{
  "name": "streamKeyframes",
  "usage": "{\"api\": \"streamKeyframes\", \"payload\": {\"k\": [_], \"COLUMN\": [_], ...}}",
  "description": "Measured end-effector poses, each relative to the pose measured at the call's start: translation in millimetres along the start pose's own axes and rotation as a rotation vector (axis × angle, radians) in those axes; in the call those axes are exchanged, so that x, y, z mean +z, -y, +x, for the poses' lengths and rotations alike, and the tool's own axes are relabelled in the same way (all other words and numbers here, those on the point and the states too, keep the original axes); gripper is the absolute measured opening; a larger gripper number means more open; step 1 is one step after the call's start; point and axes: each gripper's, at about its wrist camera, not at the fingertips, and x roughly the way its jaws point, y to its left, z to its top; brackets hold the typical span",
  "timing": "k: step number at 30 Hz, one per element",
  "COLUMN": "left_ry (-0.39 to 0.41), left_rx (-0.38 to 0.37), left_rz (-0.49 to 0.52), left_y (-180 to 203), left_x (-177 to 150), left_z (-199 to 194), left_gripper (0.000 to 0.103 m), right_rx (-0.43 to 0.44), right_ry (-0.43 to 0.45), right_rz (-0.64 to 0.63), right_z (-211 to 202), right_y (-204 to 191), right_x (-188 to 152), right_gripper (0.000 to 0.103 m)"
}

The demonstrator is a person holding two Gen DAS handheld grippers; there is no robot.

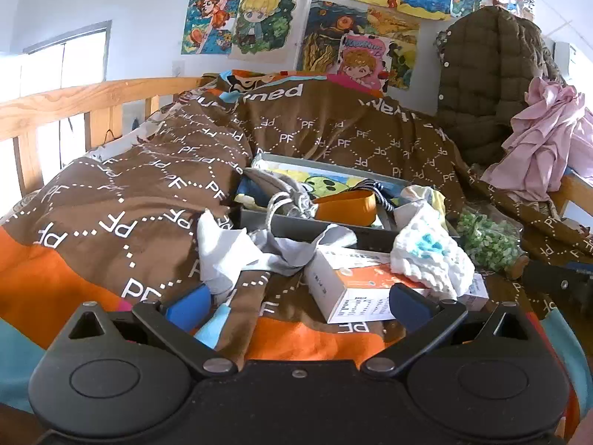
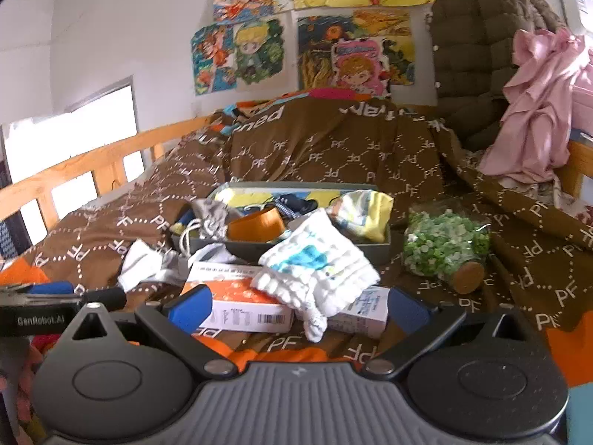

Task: Organize soft objects
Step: 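Reach the right tool to the white muslin cloth while the left tool reaches white fabric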

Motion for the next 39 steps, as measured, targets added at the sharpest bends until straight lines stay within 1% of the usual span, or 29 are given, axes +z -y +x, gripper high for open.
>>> {"api": "streamKeyframes", "payload": {"k": [4, 11, 14, 21, 27, 30, 35, 39], "left_ry": [-0.012, -0.025, -0.025, -0.056, -0.065, -0.055, -0.021, -0.009], "left_rx": [0.014, 0.039, 0.047, 0.058, 0.051, 0.029, -0.064, -0.125], "left_rz": [-0.022, -0.043, -0.041, -0.043, -0.008, -0.006, -0.092, -0.098], "left_y": [-5, -10, -12, -19, -19, -20, -28, -26], "left_x": [0, 5, 7, 13, 18, 24, 41, 50], "left_z": [3, 15, 21, 44, 65, 76, 98, 118], "left_gripper": [0.102, 0.102, 0.102, 0.102, 0.102, 0.102, 0.102, 0.102], "right_rx": [0.016, 0.079, 0.094, 0.1, 0.092, 0.078, 0.063, 0.059], "right_ry": [-0.021, -0.05, -0.048, -0.026, -0.017, -0.008, 0.015, 0.013], "right_rz": [-0.028, -0.017, -0.029, -0.107, -0.106, -0.09, -0.095, -0.091], "right_z": [6, 21, 29, 49, 70, 83, 106, 121], "right_y": [-7, -12, -16, -26, -24, -19, -14, -11], "right_x": [-2, -2, -2, 1, 6, 9, 11, 11], "right_gripper": [0.103, 0.103, 0.103, 0.103, 0.103, 0.103, 0.103, 0.103]}}
